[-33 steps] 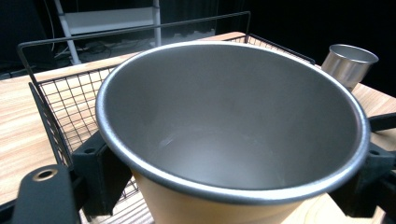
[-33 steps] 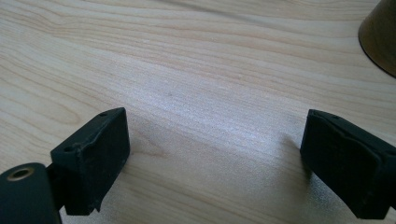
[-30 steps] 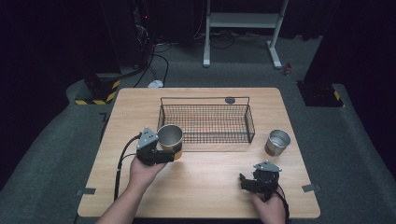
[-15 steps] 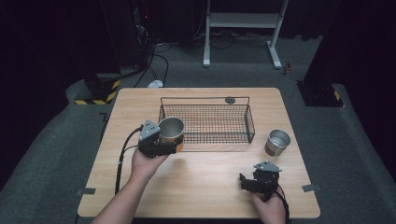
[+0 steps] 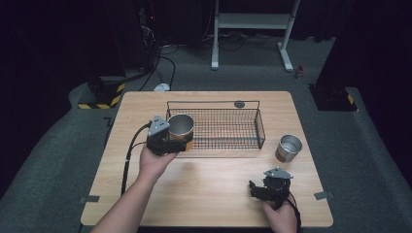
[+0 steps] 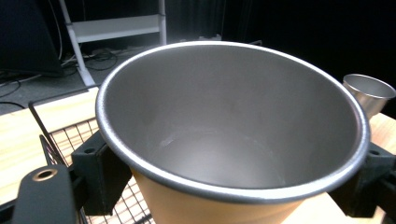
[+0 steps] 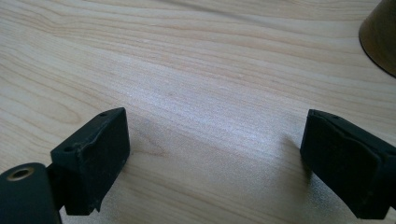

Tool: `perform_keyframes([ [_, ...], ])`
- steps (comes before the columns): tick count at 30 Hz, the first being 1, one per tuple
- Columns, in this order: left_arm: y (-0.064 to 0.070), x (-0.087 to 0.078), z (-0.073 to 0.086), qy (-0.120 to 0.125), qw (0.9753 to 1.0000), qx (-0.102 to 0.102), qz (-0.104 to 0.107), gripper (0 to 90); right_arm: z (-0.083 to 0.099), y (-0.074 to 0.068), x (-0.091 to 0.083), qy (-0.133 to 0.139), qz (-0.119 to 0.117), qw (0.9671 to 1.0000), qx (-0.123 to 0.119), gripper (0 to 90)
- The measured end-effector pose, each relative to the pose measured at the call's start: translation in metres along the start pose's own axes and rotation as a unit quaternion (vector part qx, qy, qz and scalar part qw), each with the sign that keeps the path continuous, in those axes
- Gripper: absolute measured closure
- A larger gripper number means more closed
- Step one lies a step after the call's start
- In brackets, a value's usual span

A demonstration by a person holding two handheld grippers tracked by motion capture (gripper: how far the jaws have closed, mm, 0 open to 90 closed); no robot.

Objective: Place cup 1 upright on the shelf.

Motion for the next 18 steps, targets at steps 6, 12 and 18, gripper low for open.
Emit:
perform_keyframes([
  [6, -0.005, 0.008, -0.007, 0.003, 0.9999, -0.010, 0.000, 15.1, 0.000, 0.000, 0.000, 0.000, 0.000, 1.0000, -0.002, 8.3],
  [12, -0.010, 0.015, -0.014, 0.005, 0.9999, -0.012, -0.006, 15.1, 0.000, 0.000, 0.000, 0.000, 0.000, 1.0000, -0.002, 8.3],
  [18, -0.017, 0.021, -0.019, 0.007, 0.9997, -0.018, -0.012, 15.1, 0.000, 0.000, 0.000, 0.000, 0.000, 1.0000, -0.001, 8.3],
])
Point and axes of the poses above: each handheld gripper's, and its own axes: x roughly forward along the jaws, z roughly out of its underside, y roughly to its right, the point moved 5 cm from there along x, roughly forward along the jaws, and after that the axes turned 2 degrees about y, right-handed, at the moved point
